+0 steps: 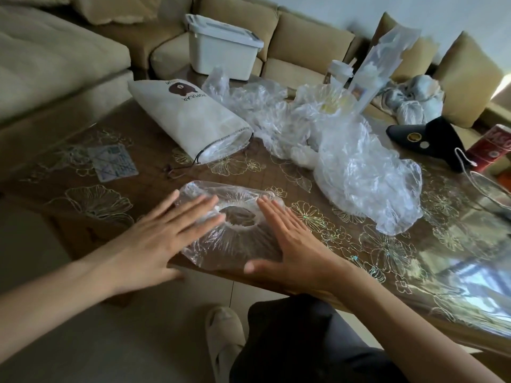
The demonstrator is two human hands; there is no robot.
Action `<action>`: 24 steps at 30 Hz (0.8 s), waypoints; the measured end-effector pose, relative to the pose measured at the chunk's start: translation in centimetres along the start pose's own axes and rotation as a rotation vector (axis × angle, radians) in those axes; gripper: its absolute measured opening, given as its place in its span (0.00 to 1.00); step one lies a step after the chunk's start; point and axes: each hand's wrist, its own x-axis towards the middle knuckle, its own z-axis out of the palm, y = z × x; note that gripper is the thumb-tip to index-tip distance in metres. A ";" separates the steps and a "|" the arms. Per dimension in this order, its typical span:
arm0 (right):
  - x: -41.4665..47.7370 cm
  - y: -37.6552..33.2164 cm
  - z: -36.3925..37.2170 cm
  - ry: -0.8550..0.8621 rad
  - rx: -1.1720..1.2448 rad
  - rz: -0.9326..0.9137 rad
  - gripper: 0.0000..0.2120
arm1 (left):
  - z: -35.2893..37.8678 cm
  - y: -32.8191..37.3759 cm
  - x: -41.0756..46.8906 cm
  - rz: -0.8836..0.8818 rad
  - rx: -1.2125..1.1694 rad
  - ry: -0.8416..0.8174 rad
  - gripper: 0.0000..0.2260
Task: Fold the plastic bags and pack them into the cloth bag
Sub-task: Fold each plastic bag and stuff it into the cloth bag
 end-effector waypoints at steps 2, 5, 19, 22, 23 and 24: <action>-0.5 -1.1 0.4 -0.021 -0.064 -0.067 0.57 | 0.4 0.1 0.1 0.120 -0.046 0.089 0.32; -0.7 -2.1 1.0 0.068 -0.127 -0.145 0.53 | 0.1 0.2 0.2 0.047 -0.321 0.183 0.21; 4.5 -0.4 -1.4 0.430 0.554 0.483 0.19 | -1.0 -0.8 5.5 -0.655 -0.401 0.400 0.19; 6.0 -0.7 -0.9 0.487 0.363 0.636 0.23 | -0.9 -0.6 6.6 -0.756 -0.250 0.335 0.18; 6.3 -0.9 -0.7 0.504 0.273 0.664 0.23 | -0.9 -0.6 7.0 -0.770 -0.198 0.319 0.17; 6.5 -1.0 -0.5 0.513 0.175 0.679 0.22 | -1.0 -0.6 7.1 -0.786 -0.148 0.301 0.16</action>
